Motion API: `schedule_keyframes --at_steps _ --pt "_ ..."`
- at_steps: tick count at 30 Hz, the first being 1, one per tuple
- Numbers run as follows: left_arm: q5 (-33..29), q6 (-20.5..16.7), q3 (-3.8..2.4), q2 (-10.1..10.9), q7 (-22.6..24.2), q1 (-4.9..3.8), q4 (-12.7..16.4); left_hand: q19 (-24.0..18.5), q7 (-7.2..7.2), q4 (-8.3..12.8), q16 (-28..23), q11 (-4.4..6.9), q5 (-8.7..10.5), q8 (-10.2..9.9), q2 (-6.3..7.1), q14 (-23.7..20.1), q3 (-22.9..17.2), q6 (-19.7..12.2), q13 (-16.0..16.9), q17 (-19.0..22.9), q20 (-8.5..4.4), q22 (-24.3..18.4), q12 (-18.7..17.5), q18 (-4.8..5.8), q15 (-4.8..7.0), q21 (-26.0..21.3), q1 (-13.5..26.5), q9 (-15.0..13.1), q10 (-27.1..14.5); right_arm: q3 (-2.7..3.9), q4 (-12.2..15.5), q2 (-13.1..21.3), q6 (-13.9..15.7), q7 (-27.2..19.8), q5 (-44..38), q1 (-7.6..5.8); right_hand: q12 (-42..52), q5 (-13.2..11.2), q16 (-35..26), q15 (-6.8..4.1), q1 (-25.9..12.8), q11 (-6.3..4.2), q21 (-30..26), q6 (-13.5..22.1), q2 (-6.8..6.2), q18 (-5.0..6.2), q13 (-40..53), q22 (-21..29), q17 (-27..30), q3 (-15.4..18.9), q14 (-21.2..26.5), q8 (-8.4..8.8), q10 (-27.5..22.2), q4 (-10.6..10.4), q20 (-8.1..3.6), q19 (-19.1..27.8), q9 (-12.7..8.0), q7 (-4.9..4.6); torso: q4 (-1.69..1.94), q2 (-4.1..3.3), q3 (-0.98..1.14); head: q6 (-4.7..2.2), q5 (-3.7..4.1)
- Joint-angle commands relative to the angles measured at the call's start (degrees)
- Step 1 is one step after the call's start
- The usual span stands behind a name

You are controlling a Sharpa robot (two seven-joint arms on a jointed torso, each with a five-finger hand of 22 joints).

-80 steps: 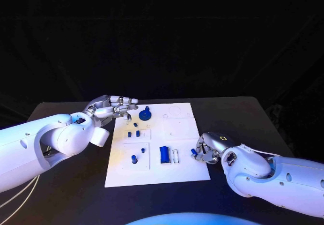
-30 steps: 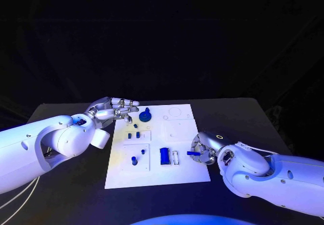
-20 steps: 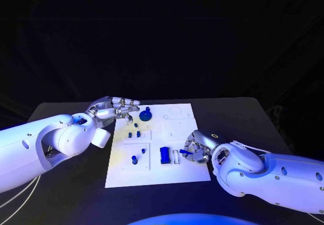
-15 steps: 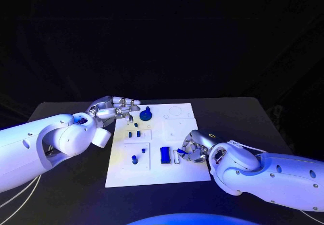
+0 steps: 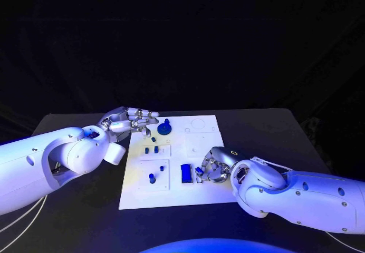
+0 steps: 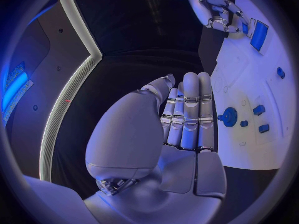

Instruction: Assemble the parts on the task board

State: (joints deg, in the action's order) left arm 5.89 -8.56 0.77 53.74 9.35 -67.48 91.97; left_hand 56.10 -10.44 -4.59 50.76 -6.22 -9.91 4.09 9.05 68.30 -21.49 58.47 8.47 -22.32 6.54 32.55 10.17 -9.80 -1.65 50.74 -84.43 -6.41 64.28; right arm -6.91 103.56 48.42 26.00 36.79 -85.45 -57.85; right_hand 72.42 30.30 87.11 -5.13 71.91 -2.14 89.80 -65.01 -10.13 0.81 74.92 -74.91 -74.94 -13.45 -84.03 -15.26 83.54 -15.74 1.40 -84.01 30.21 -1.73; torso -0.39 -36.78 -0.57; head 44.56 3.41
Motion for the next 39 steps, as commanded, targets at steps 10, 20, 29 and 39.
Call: schedule_keyframes --at_steps 10,20,29,39 --pt "0.1 1.3 -0.04 -0.1 -0.1 -0.04 0.2 -0.1 -0.13 0.0 -0.2 -0.16 -0.01 0.3 -0.20 -0.3 0.2 -0.4 0.0 0.1 0.29 -0.1 0.2 -0.78 -0.01 -0.4 0.1 0.1 -0.4 -0.01 -1.1 -0.9 -3.7 0.7 0.0 0.07 2.2 0.1 0.5 -0.48 -4.2 -0.30 0.2 -1.2 0.86 -0.81 4.9 -15.1 -10.5 2.2 -5.0 -0.71 1.6 -0.7 -0.47 -6.0 0.4 0.16 -0.03 0.05 -0.03 0.17 0.02" --pt "0.3 1.5 -0.04 -0.1 -0.2 -0.04 0.2 -0.1 -0.14 0.0 -0.2 -0.17 0.00 0.3 -0.17 -0.4 0.3 -0.5 0.0 0.1 0.29 -0.1 0.2 -0.78 -0.01 -0.4 0.0 0.1 -0.5 -0.01 -1.6 -1.2 -4.2 1.4 -0.9 0.07 3.0 0.7 0.5 -0.58 -6.0 -0.39 0.2 -1.5 1.71 -0.81 5.5 -15.1 -10.6 3.8 -5.0 -0.85 1.9 -0.8 -0.57 -6.0 0.6 0.27 0.00 0.05 -0.02 0.03 0.08" --pt "0.3 1.7 -0.04 -0.1 -0.4 -0.04 0.2 -0.1 -0.14 0.0 -0.2 -0.17 0.00 0.3 -0.17 -0.4 0.3 -0.5 0.0 0.1 0.29 -0.1 0.2 -0.78 -0.01 -0.4 0.0 0.1 -0.5 -0.01 -1.5 -1.5 -4.2 1.3 -1.2 0.07 3.1 0.6 0.6 -0.59 -7.7 -0.38 0.2 -1.5 1.97 -0.81 5.7 -15.1 -10.6 5.5 -5.0 -0.85 2.0 -0.8 -0.59 -6.0 0.7 0.25 -0.02 0.04 -0.03 0.11 -0.06" --pt "0.4 1.8 -0.04 0.0 -0.6 -0.04 0.1 -0.1 -0.16 0.0 -0.2 -0.19 0.00 0.3 -0.17 -0.4 0.3 -0.5 0.0 0.1 0.30 -0.1 0.2 -0.78 -0.02 -0.4 0.1 0.1 -0.5 -0.01 -1.3 -1.3 -3.7 1.3 -1.3 0.08 3.2 0.6 0.6 -0.55 -10.8 -0.35 0.2 -1.6 2.96 -0.81 5.9 -15.1 -10.7 8.8 -5.0 -0.81 2.0 -0.9 -0.56 -6.0 0.9 0.25 -0.02 0.03 0.00 0.12 -0.06"
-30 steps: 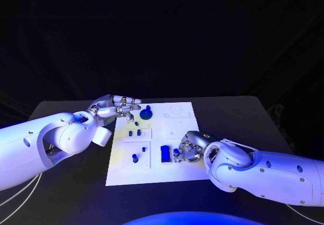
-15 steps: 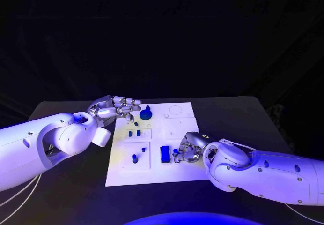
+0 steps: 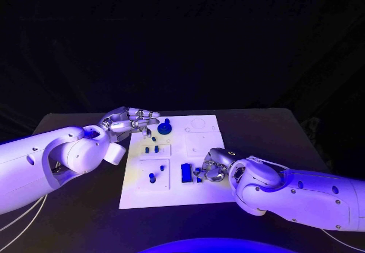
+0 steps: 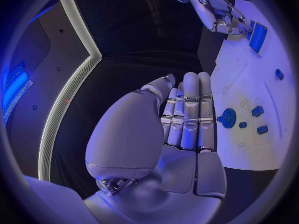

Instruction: Assemble the parts on the task board

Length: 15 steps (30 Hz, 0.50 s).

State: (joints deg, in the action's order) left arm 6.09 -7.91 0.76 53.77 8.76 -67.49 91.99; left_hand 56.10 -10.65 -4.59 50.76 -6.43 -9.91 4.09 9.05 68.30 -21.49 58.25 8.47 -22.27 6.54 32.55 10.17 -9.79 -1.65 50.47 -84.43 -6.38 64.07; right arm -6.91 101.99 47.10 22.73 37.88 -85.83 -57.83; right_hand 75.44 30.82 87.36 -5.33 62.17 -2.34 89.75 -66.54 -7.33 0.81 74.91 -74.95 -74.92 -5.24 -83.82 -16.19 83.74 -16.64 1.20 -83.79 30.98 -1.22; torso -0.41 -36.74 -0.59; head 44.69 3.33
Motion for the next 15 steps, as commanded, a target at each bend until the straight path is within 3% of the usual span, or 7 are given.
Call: schedule_keyframes --at_steps 1,9,15 --pt "0.2 1.1 -0.04 -0.1 0.0 -0.03 0.1 -0.1 0.05 0.0 -0.2 0.02 0.00 0.3 -0.17 -0.4 0.3 -0.3 0.0 0.1 0.30 -0.1 0.2 -0.78 -0.02 -0.1 0.1 0.1 -0.3 -0.01 0.3 0.1 -0.3 0.1 -0.9 0.07 0.2 -0.2 0.3 -0.35 -1.4 -0.16 0.2 -0.1 0.27 -0.81 6.0 -15.1 -10.8 0.9 -5.3 0.12 1.8 -0.1 -0.36 -6.2 0.1 -0.24 -0.01 -0.01 0.02 0.00 0.02" --pt "0.3 1.2 -0.04 -0.1 -0.1 -0.03 0.0 -0.1 0.05 0.0 -0.2 0.02 0.00 0.3 -0.17 -0.4 0.3 -0.3 0.0 0.1 0.30 -0.1 0.2 -0.78 -0.02 -0.1 0.1 0.1 -0.3 -0.01 1.0 1.0 0.7 -0.1 -1.4 0.13 0.4 -0.8 0.4 -0.38 -2.8 -0.19 0.2 -0.1 0.91 -0.81 6.1 -15.1 -10.8 2.2 -5.3 0.12 1.9 -0.1 -0.37 -6.2 0.2 -0.19 -0.05 0.01 0.03 -0.08 0.03" --pt "0.3 1.2 -0.03 -0.1 0.0 -0.02 0.0 -0.1 0.05 0.0 -0.2 0.02 0.00 0.3 -0.17 -0.4 0.3 -0.3 0.0 0.1 0.30 -0.1 0.2 -0.78 -0.02 -0.1 0.1 0.1 -0.3 -0.01 1.9 2.8 2.2 -2.3 -0.8 0.14 -0.7 -1.0 0.1 -0.39 0.4 -0.15 0.0 0.4 0.93 -0.75 5.5 -15.0 -10.3 2.7 -5.2 0.34 1.5 0.9 -0.40 -6.1 0.3 -0.25 -0.04 0.04 0.04 -0.17 -0.08"
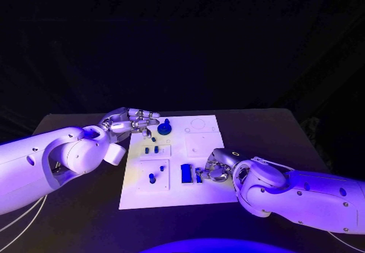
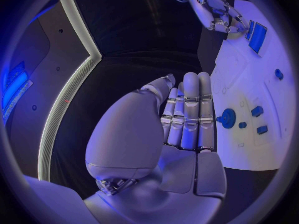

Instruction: Assemble the parts on the task board

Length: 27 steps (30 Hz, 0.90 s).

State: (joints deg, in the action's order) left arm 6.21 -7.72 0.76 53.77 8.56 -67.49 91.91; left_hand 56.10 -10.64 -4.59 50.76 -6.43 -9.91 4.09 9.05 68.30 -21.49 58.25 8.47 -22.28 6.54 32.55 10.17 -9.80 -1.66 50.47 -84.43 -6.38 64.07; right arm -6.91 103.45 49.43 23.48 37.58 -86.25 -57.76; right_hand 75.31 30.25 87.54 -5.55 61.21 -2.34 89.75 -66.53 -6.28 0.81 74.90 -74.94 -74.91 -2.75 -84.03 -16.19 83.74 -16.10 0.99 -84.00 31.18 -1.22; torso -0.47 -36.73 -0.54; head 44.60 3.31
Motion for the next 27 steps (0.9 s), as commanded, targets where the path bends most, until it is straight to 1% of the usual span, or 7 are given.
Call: schedule_keyframes --at_steps 1,7,12,16,19,23,27 --pt "0.2 1.0 -0.03 -0.1 0.2 -0.03 0.0 -0.1 0.04 0.0 -0.2 0.02 0.00 0.3 -0.17 -0.4 0.3 -0.3 0.0 0.1 0.30 -0.1 0.2 -0.78 -0.02 -0.1 0.1 0.1 -0.3 0.00 0.6 0.7 1.9 -2.7 -0.1 0.07 -1.6 -0.6 -0.3 -0.10 2.3 0.02 -0.5 0.8 -0.17 -0.64 5.0 -14.8 -10.0 0.4 -4.9 0.53 1.1 0.5 -0.13 -5.7 0.0 -0.37 0.00 0.04 -0.01 -0.11 -0.07" --pt "0.1 0.3 0.04 -0.1 1.0 0.12 -0.4 -0.1 0.03 -0.1 -0.2 -0.01 0.01 0.3 -0.20 -0.4 0.4 -0.3 0.0 0.1 0.33 -0.1 0.3 -0.77 -0.05 -0.2 0.2 0.1 -0.3 0.01 1.1 3.2 7.8 -13.9 7.7 -0.29 -7.8 -3.3 -3.0 0.73 8.7 1.04 -6.8 3.9 -0.18 0.76 1.3 -12.9 -5.5 0.7 -3.7 2.71 -1.6 2.3 0.47 -2.7 -0.8 -1.79 -0.08 0.44 -0.06 -0.58 -0.09" --pt "-1.6 -2.2 0.19 -0.7 2.7 0.56 -1.5 -1.4 0.25 -1.2 -1.2 0.00 0.03 0.5 -0.05 -2.4 1.1 -0.3 0.1 0.6 0.72 -0.6 0.5 -0.64 -0.38 -1.3 1.4 0.1 -0.4 0.01 -2.2 3.7 11.0 -27.5 28.5 -2.20 -31.9 -4.9 -14.6 2.02 14.4 2.41 -24.3 6.4 1.08 4.27 -13.9 -7.2 10.1 0.0 0.6 5.03 -12.0 3.3 1.48 5.2 -1.9 -3.34 -0.32 1.47 -0.20 -1.21 -0.17" --pt "-3.6 -4.7 0.26 -1.9 4.8 1.57 -3.4 -4.8 0.34 -2.2 -5.0 -0.10 0.01 0.7 0.16 -7.4 2.0 -0.3 0.0 2.5 1.57 -2.4 0.7 -0.44 -1.11 -4.9 2.0 0.0 -0.9 0.01 -8.3 2.6 7.4 -39.6 52.2 -4.40 -49.2 -9.5 -41.7 4.35 19.5 5.28 -58.4 10.6 1.94 9.43 -27.5 6.9 37.8 -2.7 11.1 8.56 -20.5 4.2 3.38 21.2 -4.3 -6.29 -0.33 2.93 -0.47 -2.41 -0.29" --pt "-5.6 -6.2 0.27 -3.0 6.3 2.26 -5.2 -9.1 0.59 -3.6 -11.9 -0.67 0.02 0.8 0.36 -12.3 3.2 -0.4 -0.5 5.9 3.28 -5.7 0.3 0.12 -2.41 -10.9 2.7 0.0 -1.9 0.01 -12.6 1.4 3.9 -45.4 61.4 -5.68 -55.5 -11.1 -52.0 5.63 21.2 6.12 -65.8 10.6 2.09 9.48 -35.6 13.2 43.0 -4.5 12.6 9.78 -21.9 4.1 5.18 23.1 -6.4 -7.55 -0.26 4.03 -0.71 -3.70 -0.40" --pt "-8.9 -8.8 0.27 -4.8 8.7 3.46 -8.1 -12.7 0.72 -5.0 -22.7 -1.52 0.04 0.5 -0.21 -15.3 4.4 -1.5 -1.7 10.4 6.37 -11.4 -0.7 0.55 -4.35 -20.1 2.0 0.4 -2.7 0.04 -19.2 -1.4 -2.0 -51.0 69.1 -7.12 -62.9 -12.1 -65.4 8.90 22.1 8.72 -75.2 11.5 0.98 8.97 -45.7 21.0 50.0 -6.1 20.1 12.12 -23.8 3.6 7.89 29.6 -9.5 -8.60 -0.61 5.62 -1.06 -5.60 -1.12" --pt "-11.5 -10.8 0.24 -7.1 10.8 4.21 -11.3 -14.8 1.87 -5.9 -31.2 -2.81 0.01 0.0 -0.68 -16.6 5.6 -2.7 -3.1 13.1 8.95 -16.3 -2.5 0.36 -6.09 -27.6 1.3 1.3 -3.1 0.15 -25.6 -4.9 -4.8 -54.6 72.1 -7.96 -66.8 -13.7 -74.2 11.67 21.6 10.25 -81.8 11.9 0.88 8.75 -53.0 27.6 55.6 -6.0 25.1 12.65 -25.0 3.8 10.62 33.4 -12.2 -9.25 -0.73 6.66 -1.16 -7.37 -1.31"
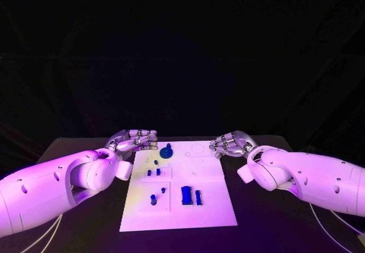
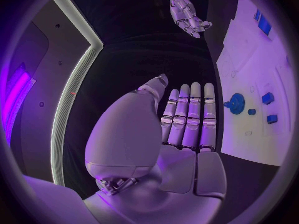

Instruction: Assemble the parts on the task board

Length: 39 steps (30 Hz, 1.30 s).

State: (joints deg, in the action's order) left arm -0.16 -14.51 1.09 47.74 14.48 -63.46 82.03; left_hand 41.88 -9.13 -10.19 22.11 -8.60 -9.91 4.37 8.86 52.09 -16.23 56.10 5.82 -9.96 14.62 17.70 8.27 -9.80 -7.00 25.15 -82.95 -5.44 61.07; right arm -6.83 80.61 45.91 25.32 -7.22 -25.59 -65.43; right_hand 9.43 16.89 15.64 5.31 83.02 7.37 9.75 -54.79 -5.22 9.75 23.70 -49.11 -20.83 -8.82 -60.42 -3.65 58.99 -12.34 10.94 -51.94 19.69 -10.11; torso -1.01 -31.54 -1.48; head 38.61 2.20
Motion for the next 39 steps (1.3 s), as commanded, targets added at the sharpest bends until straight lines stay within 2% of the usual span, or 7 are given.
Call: schedule_keyframes --at_steps 1,13,14,24,26,29,39 --pt "-5.7 -4.4 -0.11 -2.1 5.5 0.33 -2.7 -2.2 0.93 -0.5 -5.8 -1.66 -0.01 -0.5 -0.67 -2.2 1.1 -1.2 -1.2 2.0 1.69 -3.3 -1.9 0.59 -1.83 -5.3 -0.4 0.9 -1.3 0.15 -4.8 -2.6 -7.1 -10.9 12.4 -0.45 -2.0 -0.8 -4.7 1.62 -0.4 0.95 -4.4 0.5 -0.03 -0.13 -4.1 4.3 3.4 0.4 2.6 0.11 -0.4 0.4 1.62 3.2 -1.9 -0.67 -0.17 1.74 -0.20 -1.66 -0.29" --pt "-8.0 -7.8 -0.27 -7.6 8.5 0.74 -9.2 -9.0 2.30 -1.2 -18.7 -2.29 -0.15 -0.8 -3.01 -7.4 9.3 -4.7 -2.3 6.6 2.14 -12.7 -4.9 4.41 -3.42 -18.8 -1.6 1.8 -9.1 0.53 -11.8 -7.5 -9.1 -15.1 16.9 -0.66 -5.8 -2.0 -12.1 3.72 -3.8 2.91 -6.2 2.1 4.11 0.95 -18.0 22.4 15.3 6.2 1.9 0.06 -1.4 5.6 4.98 7.8 -11.3 -1.13 0.50 2.55 0.22 -3.07 -1.50" --pt "-5.9 -5.5 -0.19 -7.4 5.4 0.67 -8.9 -18.7 4.48 2.3 -22.1 0.94 2.97 -4.4 -4.43 -20.5 11.1 -19.9 -5.8 10.0 -2.88 -17.7 -8.3 5.74 -0.38 -20.5 23.7 5.4 -24.4 0.50 -11.5 -7.3 -6.1 -11.5 14.0 -0.67 -9.4 -6.3 -15.6 1.04 -27.5 -0.32 -9.8 18.0 5.22 -2.56 -19.5 30.1 16.8 8.8 19.7 3.65 -18.8 7.6 0.17 21.3 -13.6 2.23 0.23 2.48 0.01 -2.89 -1.35" --pt "-4.3 -11.9 -0.43 -6.2 8.0 1.36 -4.5 -25.9 9.13 4.7 -22.1 3.28 5.03 -4.4 -8.86 -30.3 16.2 -31.1 -5.8 10.0 -6.47 -17.7 -8.3 9.80 1.92 -25.2 41.8 5.4 -35.8 2.12 -6.2 -5.8 0.3 -14.4 17.0 0.85 -9.4 -9.6 -15.6 -0.94 -44.5 -2.38 -9.8 29.2 5.22 -4.19 -23.7 36.2 20.8 8.8 32.0 3.65 -31.0 12.3 -3.19 30.5 -15.7 4.62 0.98 0.43 1.43 -4.19 -2.17" --pt "-3.4 -15.4 -0.56 -5.6 9.5 1.75 -2.0 -27.4 9.13 5.3 -22.1 3.77 5.49 -4.4 -8.86 -32.4 16.2 -33.5 -5.8 10.0 -7.26 -17.7 -8.3 9.80 2.40 -25.2 45.7 5.4 -38.2 3.02 -3.2 -4.9 3.8 -15.9 18.6 1.69 -9.4 -10.3 -15.6 -5.31 -48.2 -2.86 -9.8 31.7 5.22 -4.19 -23.7 37.5 20.8 8.8 34.7 3.65 -33.7 12.3 -3.93 32.6 -19.7 5.15 1.01 0.36 1.48 -4.23 -2.20" --pt "-2.2 -20.1 -0.74 -4.7 11.4 2.26 1.3 -29.0 9.13 5.9 -22.1 4.33 9.91 -4.4 -8.86 -34.6 16.2 -36.1 -5.8 10.0 -8.09 -17.7 -8.3 9.80 2.93 -25.2 49.9 5.4 -40.8 4.24 0.8 -3.7 8.6 -18.0 20.8 2.83 -9.4 -11.1 -15.6 -5.31 -52.1 -7.37 -9.8 34.3 5.22 -4.83 -23.7 38.8 20.8 8.8 37.6 3.65 -36.6 12.3 -4.71 34.7 -19.7 5.70 1.01 0.36 1.48 -4.23 -2.20" --pt "0.1 -29.3 -1.08 -3.1 15.2 3.26 7.7 -33.1 9.13 10.2 -22.1 8.60 9.91 -4.4 -8.86 -40.3 16.2 -42.5 -5.8 10.0 -10.27 -17.7 -8.3 9.80 7.00 -25.2 60.6 5.4 -47.3 6.71 8.9 -1.3 18.3 -22.4 25.4 5.15 -9.4 -16.9 -15.6 -5.31 -62.1 -7.37 -9.8 40.9 5.22 -9.75 -23.7 42.1 20.8 8.8 45.0 3.65 -43.8 12.3 -6.75 40.3 -19.7 10.11 1.01 0.36 1.48 -4.23 -2.20"
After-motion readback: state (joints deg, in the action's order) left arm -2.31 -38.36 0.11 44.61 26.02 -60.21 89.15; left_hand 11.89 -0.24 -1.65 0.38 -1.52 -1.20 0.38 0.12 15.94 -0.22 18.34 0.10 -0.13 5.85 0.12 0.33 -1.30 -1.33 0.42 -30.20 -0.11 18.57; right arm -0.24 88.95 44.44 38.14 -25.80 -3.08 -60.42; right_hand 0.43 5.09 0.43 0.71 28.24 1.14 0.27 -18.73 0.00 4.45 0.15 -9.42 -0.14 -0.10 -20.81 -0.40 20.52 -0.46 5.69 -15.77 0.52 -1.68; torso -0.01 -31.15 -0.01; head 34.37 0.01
